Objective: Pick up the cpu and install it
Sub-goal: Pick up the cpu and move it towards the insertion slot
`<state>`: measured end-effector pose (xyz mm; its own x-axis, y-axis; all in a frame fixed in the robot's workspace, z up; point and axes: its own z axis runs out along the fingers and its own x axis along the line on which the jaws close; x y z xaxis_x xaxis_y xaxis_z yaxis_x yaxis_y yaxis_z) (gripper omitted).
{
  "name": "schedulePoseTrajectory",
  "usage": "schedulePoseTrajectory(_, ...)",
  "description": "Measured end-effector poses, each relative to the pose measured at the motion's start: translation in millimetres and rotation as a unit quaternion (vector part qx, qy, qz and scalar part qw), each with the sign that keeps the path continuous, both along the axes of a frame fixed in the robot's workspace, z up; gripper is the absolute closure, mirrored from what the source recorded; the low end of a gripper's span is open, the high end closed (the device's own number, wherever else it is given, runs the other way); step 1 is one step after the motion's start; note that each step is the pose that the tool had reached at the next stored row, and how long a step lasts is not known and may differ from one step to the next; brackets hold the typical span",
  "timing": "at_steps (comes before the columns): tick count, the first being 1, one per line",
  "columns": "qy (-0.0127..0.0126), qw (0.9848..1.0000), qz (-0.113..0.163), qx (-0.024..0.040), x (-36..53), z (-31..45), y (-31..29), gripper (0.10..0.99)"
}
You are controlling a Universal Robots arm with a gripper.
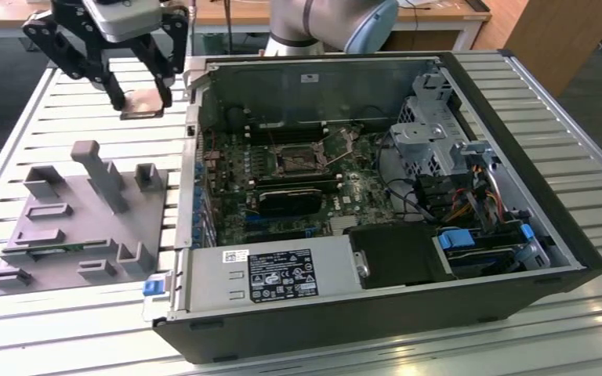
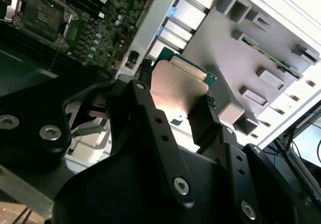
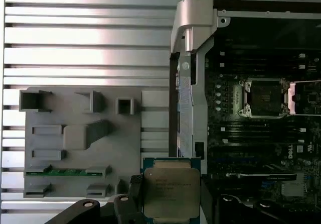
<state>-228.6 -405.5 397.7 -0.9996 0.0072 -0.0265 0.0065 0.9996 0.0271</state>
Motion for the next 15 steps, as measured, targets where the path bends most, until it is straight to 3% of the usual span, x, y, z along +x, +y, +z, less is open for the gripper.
schedulePoseTrajectory(7, 0.0, 1.0, 0.0, 0.0, 29.2, -0.5, 3.8, 0.545)
schedulePoseTrajectory(15, 0.0, 1.0, 0.0, 0.0, 48.3, -1.5, 22.1, 0.545)
